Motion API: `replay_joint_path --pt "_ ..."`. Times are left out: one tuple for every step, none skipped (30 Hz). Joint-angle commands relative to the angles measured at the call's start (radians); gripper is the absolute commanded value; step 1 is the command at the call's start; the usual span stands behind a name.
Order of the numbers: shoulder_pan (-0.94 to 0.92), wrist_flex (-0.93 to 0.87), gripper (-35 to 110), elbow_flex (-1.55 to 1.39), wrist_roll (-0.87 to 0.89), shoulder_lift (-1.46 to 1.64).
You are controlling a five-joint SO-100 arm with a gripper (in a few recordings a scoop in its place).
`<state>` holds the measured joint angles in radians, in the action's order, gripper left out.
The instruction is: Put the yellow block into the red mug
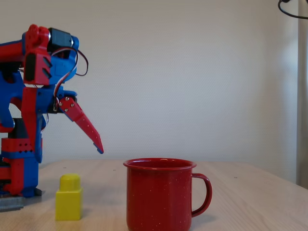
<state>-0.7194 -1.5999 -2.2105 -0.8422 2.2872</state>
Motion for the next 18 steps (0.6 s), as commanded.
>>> replay_joint_path --pt "-0.008 0.035 46 -0.017 0.017 0.064" --pt "-0.005 0.054 46 -0.034 0.023 0.074" --pt "-0.003 0.066 46 -0.049 0.029 0.080" --pt "0.000 0.077 46 -0.064 0.032 0.084" --pt "0.003 0.083 46 -0.078 0.038 0.089" --pt "0.005 0.092 46 -0.094 0.044 0.092" --pt "0.008 0.103 46 -0.110 0.051 0.097" --pt "0.012 0.114 46 -0.126 0.060 0.103" --pt "0.015 0.130 46 -0.143 0.066 0.107" --pt "0.017 0.143 46 -0.156 0.072 0.112" --pt "0.018 0.156 46 -0.169 0.077 0.115" --pt "0.021 0.164 46 -0.178 0.080 0.117" --pt "0.023 0.170 46 -0.184 0.083 0.117" --pt "0.025 0.178 46 -0.190 0.084 0.117" --pt "0.026 0.187 46 -0.201 0.086 0.118" --pt "0.028 0.202 46 -0.215 0.086 0.123" --pt "0.028 0.218 46 -0.232 0.084 0.129" --pt "0.026 0.235 46 -0.249 0.080 0.135"
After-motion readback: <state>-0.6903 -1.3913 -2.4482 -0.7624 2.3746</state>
